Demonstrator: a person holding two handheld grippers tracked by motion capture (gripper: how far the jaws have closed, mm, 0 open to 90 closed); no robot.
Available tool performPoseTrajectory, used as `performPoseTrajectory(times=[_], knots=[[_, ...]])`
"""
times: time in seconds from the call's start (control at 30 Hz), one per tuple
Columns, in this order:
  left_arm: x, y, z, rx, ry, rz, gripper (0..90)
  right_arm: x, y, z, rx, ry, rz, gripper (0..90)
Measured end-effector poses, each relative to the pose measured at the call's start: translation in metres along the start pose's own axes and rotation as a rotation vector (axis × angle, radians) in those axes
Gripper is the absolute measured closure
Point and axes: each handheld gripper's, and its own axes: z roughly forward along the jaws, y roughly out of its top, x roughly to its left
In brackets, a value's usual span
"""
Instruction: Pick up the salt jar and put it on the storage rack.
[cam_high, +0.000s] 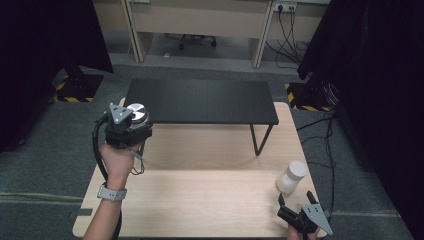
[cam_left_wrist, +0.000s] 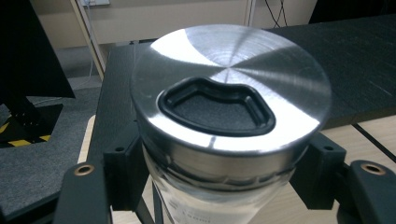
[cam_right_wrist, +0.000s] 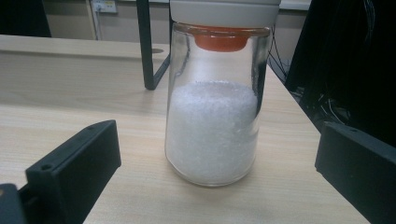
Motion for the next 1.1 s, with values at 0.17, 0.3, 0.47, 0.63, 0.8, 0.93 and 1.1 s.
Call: performPoseTrajectory(times=[0.17,0.3,0.47,0.63,0.8,0.93,1.1], knots=[[0.0,0.007,0.002,-0.011,-0.003,-0.003,31.1,0.0,0.0,0.0,0.0,-0.001,0.0,0.4],[0.0,0.013,0.005,-0.017,0.002,0.005,31.1,0.0,0.0,0.0,0.0,0.0,0.0,0.4],[0.003,0.019,0.01,-0.026,-0.009,-0.013,31.1,0.0,0.0,0.0,0.0,-0.001,0.0,0.4],[0.003,0.025,0.016,-0.033,-0.005,-0.013,31.1,0.0,0.001,0.0,0.003,-0.002,-0.003,0.4],[0.001,0.032,0.022,-0.036,-0.003,0.004,31.1,0.0,0.001,0.001,0.006,-0.001,-0.006,0.4],[0.002,0.036,0.029,-0.036,-0.003,0.009,31.1,0.0,0.001,0.001,0.005,-0.001,-0.004,0.4],[0.004,0.039,0.038,-0.032,0.001,0.014,31.1,0.0,0.001,0.001,0.006,0.0,-0.01,0.4]])
